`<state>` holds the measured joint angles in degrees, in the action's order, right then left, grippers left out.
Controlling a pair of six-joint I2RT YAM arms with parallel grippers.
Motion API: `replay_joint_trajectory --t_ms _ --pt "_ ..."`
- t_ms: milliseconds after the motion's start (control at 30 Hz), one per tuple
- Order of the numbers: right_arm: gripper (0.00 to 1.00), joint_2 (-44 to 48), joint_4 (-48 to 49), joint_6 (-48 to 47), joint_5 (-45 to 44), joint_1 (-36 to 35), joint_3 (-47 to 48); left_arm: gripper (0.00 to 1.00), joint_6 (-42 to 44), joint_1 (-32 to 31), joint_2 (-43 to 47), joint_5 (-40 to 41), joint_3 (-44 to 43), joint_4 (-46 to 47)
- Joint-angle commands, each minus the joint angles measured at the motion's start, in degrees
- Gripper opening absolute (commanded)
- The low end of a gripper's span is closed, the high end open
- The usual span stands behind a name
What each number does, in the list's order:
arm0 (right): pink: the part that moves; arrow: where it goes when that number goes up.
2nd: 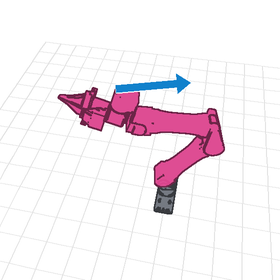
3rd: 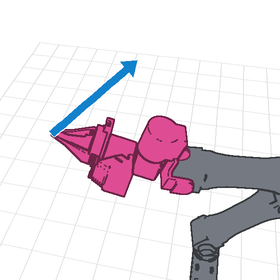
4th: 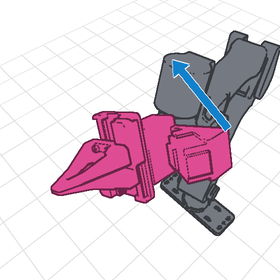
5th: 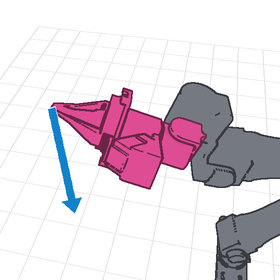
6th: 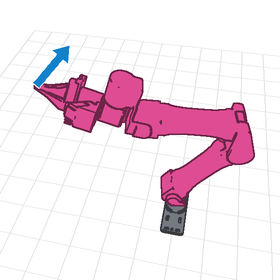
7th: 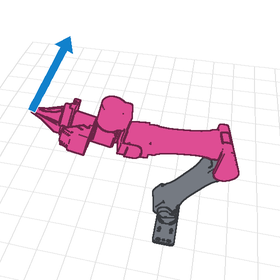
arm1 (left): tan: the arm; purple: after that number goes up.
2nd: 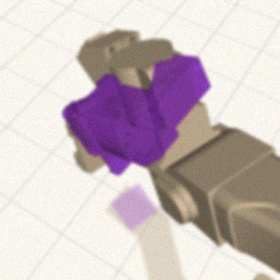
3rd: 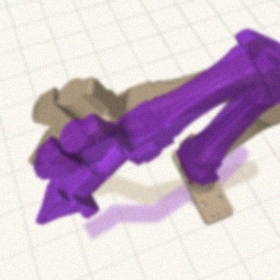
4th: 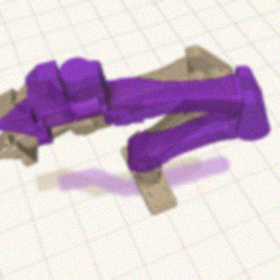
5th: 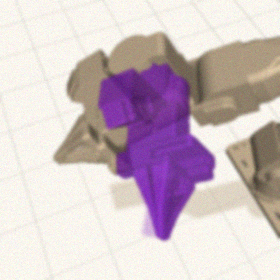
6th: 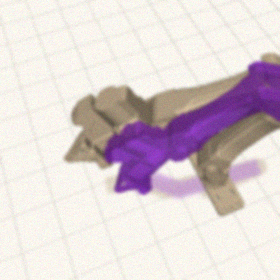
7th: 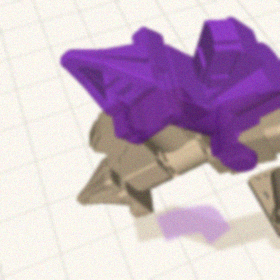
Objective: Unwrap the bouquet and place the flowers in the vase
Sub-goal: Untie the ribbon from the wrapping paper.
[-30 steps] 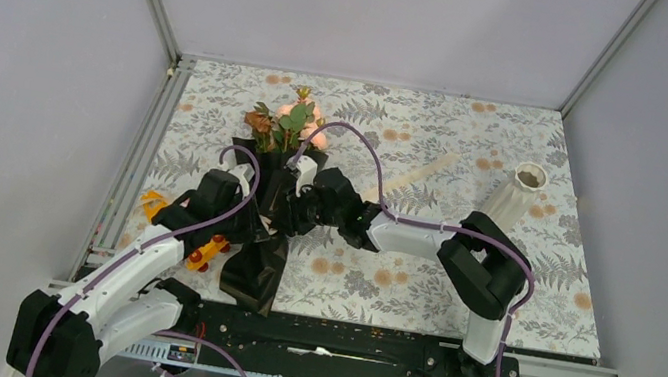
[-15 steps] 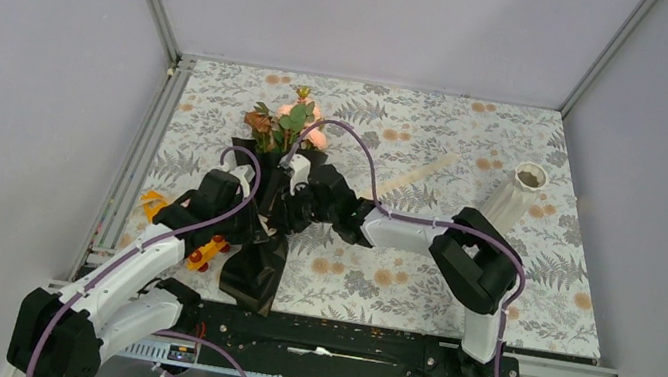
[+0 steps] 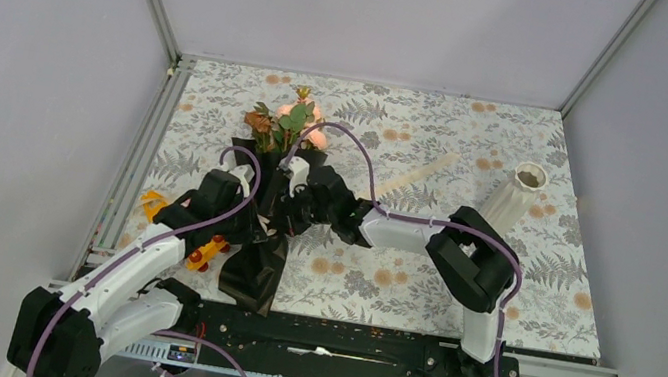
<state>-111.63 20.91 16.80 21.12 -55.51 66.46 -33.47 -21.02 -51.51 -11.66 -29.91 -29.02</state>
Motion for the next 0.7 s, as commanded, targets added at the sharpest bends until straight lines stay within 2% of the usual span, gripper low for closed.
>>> replay_joint_trajectory --t_ms 0,467,533,667 --pt "0.00 5.30 1.04 1.23 -0.15 -0.24 1.67 0.00 -0.05 -0.17 -0.59 1.67 -1.07 1.07" --pt "0.00 6.36 1.72 6.15 2.07 0.72 3.17 0.01 -0.08 -0.17 -0.34 1.48 -0.74 1.68" --pt "0.00 6.86 0.76 6.75 2.16 0.83 3.58 0.11 0.42 -0.16 0.60 1.60 -1.48 1.37" --pt "0.00 7.35 -3.11 7.10 2.19 1.25 6.16 0.40 1.36 -0.16 3.03 3.81 -4.68 -1.20"
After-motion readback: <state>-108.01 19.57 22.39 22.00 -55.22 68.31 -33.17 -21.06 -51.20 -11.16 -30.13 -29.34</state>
